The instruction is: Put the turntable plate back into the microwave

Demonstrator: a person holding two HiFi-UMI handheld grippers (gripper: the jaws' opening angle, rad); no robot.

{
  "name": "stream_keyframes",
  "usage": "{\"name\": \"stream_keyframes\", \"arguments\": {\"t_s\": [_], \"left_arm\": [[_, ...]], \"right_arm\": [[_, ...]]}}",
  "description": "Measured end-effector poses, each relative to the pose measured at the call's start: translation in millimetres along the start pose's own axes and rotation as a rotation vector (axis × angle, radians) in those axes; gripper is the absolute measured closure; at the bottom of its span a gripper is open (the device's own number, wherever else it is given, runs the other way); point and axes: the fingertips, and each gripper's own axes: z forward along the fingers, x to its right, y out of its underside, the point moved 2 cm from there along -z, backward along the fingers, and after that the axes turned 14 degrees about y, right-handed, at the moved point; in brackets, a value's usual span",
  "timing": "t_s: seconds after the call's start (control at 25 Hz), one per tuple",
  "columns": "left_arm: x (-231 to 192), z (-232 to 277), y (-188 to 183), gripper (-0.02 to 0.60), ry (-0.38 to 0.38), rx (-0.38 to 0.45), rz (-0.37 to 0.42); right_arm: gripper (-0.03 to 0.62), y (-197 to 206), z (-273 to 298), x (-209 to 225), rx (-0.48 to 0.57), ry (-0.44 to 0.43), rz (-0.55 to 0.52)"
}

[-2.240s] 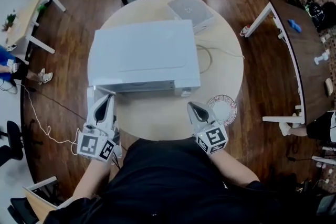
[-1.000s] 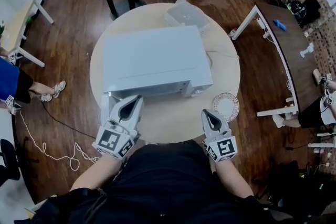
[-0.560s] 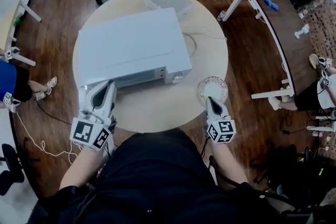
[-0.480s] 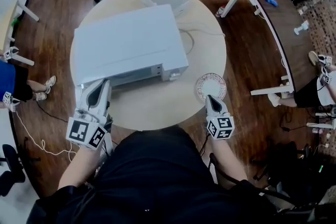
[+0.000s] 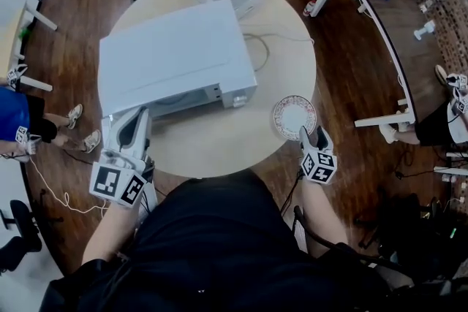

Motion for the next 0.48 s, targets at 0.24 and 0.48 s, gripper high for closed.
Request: {"name": "stream_keyframes", "arguments": {"t_s": [0.24,0.48], "left_arm": [[2,-3,-1,0.578,-0.017,-0.023,0.004],[5,4,-5,0.578,-0.023,-0.032,0.021]], "right_arm": [[0.309,13,13,19,-0.050,0.066,0.054],[0.289,20,30,24,-0.082,0.056,0.105]]}}
